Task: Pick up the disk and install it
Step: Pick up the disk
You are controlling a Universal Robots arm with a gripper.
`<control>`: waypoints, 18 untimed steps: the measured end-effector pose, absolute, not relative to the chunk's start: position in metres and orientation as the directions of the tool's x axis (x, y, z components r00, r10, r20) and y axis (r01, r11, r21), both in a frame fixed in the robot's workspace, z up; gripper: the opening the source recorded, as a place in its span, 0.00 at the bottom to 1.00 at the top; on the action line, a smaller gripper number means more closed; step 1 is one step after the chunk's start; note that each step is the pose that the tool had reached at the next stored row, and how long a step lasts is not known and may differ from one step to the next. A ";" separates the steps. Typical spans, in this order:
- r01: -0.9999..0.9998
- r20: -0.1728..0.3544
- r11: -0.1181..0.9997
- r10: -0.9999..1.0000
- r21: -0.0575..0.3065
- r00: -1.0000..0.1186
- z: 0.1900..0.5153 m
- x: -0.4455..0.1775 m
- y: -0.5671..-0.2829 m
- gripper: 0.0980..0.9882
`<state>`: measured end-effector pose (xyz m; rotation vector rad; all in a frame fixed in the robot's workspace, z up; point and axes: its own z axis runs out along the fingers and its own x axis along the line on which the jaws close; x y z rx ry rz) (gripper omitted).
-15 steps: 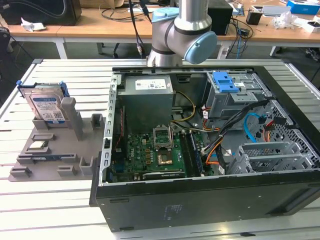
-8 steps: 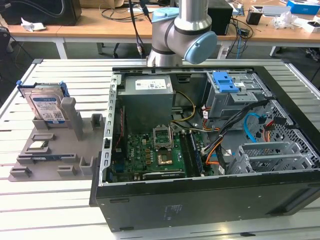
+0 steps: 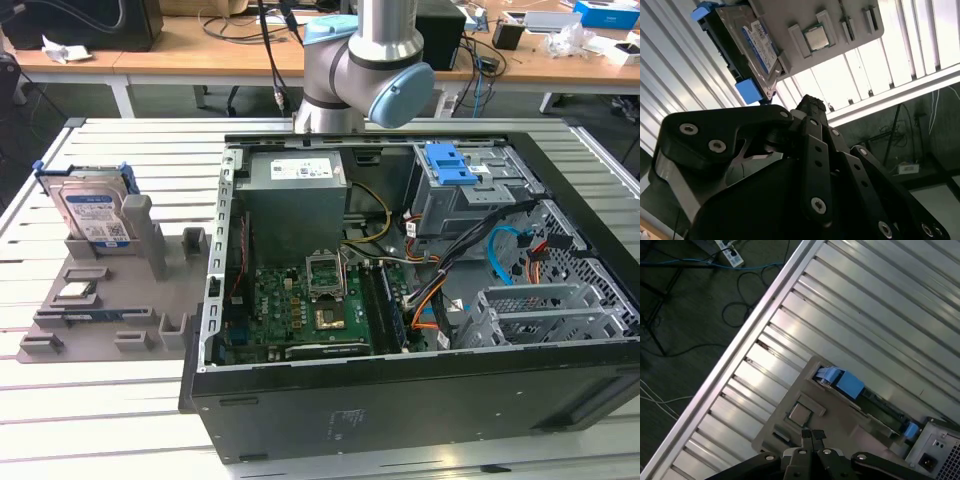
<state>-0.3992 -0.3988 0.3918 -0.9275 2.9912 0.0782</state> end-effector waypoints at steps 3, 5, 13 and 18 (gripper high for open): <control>-0.596 -0.023 0.802 -0.596 0.045 -0.803 0.392 -0.399 -0.399 0.01; -0.614 -0.023 0.788 -0.613 0.045 -0.789 0.392 -0.399 -0.399 0.01; -0.691 -0.023 0.722 -0.690 0.045 -0.723 0.392 -0.399 -0.399 0.01; -0.726 -0.016 0.686 -0.726 0.037 -0.687 0.392 -0.399 -0.399 0.01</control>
